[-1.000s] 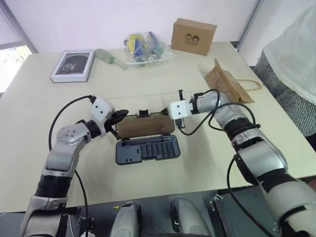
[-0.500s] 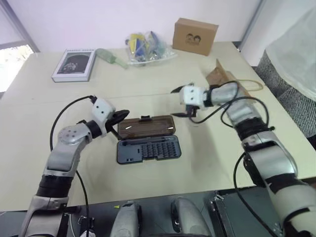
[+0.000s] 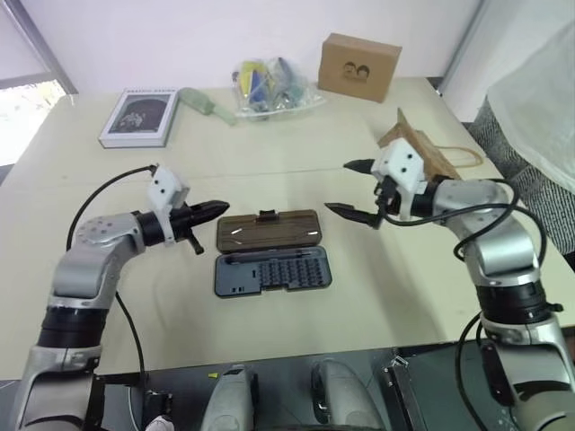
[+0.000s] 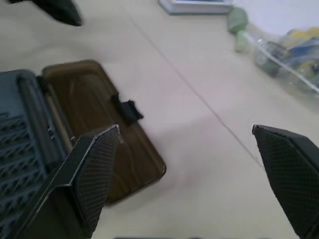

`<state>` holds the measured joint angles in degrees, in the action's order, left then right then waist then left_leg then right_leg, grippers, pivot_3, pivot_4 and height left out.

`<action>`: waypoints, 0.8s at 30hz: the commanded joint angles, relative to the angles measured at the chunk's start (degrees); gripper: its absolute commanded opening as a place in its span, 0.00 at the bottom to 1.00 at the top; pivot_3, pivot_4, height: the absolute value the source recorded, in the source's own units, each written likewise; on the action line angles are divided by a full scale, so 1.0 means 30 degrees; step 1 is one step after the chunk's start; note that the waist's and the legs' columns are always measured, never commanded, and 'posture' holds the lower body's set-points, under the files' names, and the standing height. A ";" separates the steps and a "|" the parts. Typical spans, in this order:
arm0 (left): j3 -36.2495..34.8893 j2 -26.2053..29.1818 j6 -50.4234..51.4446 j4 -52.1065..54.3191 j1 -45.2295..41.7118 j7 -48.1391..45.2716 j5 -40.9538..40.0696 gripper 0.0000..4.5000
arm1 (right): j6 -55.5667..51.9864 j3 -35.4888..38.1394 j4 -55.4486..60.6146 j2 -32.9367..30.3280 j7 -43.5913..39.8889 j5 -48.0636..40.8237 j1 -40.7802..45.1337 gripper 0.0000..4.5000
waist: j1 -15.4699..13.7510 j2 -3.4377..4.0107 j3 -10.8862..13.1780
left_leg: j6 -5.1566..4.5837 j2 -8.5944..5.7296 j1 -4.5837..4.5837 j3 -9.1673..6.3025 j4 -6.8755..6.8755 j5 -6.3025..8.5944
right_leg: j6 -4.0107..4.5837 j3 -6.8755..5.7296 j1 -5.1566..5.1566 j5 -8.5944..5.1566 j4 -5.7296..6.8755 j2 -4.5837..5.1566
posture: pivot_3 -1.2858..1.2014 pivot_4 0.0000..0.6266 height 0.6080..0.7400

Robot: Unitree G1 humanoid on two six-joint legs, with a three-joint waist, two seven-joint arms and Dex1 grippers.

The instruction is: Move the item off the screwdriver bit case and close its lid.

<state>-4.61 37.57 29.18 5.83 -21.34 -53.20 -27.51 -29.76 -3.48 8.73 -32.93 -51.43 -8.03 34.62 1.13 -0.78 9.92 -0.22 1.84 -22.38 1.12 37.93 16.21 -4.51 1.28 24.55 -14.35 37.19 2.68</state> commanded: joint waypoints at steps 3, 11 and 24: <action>-0.0305 -0.0156 0.0863 0.3085 0.1789 0.0965 -0.0653 0.00 | 0.0770 -0.0796 -0.0313 0.0928 0.1359 0.0415 0.0400 0.99 | -0.0040 -0.0002 0.0001 | 0.0000 0.0000 -0.0001 -0.0003 -0.0001 0.0000 | 0.0001 0.0003 0.0001 -0.0001 0.0000 -0.0007 | 0.52 0.24 1.00; 0.0139 -0.0711 0.0770 0.5152 0.3656 0.1801 -0.0551 0.00 | 0.2220 -0.1874 -0.1970 0.1289 0.1419 0.0844 0.0915 0.99 | -0.0108 -0.0005 0.0002 | 0.0000 -0.0005 -0.0011 -0.0005 0.0007 0.0000 | 0.0003 0.0004 -0.0001 -0.0002 -0.0015 -0.0006 | 0.52 0.24 1.00; 0.1131 0.0813 -0.0024 0.4333 0.6077 0.0601 0.0718 0.00 | 0.4973 -0.3304 -0.6982 0.1980 0.0915 0.2052 0.2636 0.99 | -0.0032 -0.0003 0.0003 | -0.0001 -0.0001 -0.0002 -0.0003 0.0003 0.0000 | 0.0011 0.0004 0.0000 -0.0007 -0.0015 -0.0021 | 0.52 0.24 1.00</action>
<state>-1.09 39.55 30.63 18.48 -3.29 -50.86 -26.03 -16.89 -13.45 -11.44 -27.30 -48.40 -2.38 40.87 1.04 -0.79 9.93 -0.22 1.84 -22.39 1.11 37.94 16.21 -4.47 1.30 24.55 -14.37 37.15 2.62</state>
